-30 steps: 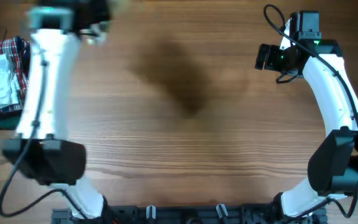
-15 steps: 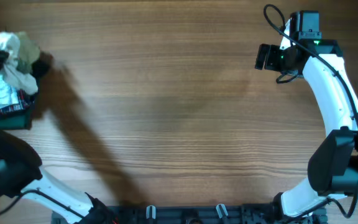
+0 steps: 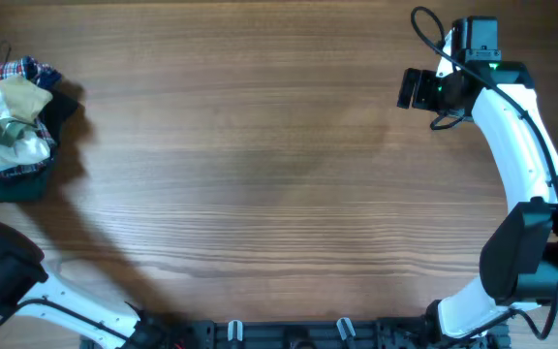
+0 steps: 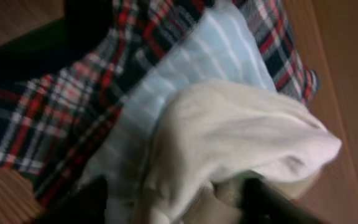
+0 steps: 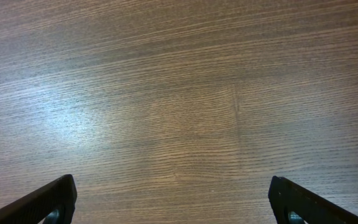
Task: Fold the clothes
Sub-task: 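Lower the shirt onto the pile and open the left gripper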
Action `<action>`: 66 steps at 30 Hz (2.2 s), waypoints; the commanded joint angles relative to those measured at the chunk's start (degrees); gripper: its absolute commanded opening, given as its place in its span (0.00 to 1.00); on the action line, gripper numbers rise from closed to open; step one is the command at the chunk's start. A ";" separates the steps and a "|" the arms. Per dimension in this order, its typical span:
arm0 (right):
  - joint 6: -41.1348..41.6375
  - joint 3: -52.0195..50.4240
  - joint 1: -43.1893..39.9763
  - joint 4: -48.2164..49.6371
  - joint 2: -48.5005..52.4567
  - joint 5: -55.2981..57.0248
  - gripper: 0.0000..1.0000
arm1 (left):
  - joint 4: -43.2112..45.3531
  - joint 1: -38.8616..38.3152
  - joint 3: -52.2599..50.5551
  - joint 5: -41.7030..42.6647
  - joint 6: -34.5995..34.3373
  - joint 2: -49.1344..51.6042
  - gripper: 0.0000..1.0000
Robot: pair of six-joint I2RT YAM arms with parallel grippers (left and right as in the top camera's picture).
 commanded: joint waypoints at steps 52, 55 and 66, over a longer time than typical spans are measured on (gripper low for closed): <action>0.85 0.57 -0.02 0.17 -0.50 1.05 1.00 | 1.07 -4.83 0.55 2.89 -4.31 -6.75 0.11; 0.85 0.57 -0.02 0.17 -0.50 1.05 1.00 | 1.07 -5.11 0.55 1.31 -4.20 -8.85 0.13; 0.87 0.57 -0.02 0.17 -0.50 1.05 1.00 | -0.22 -7.41 0.39 -5.73 -4.00 3.58 0.17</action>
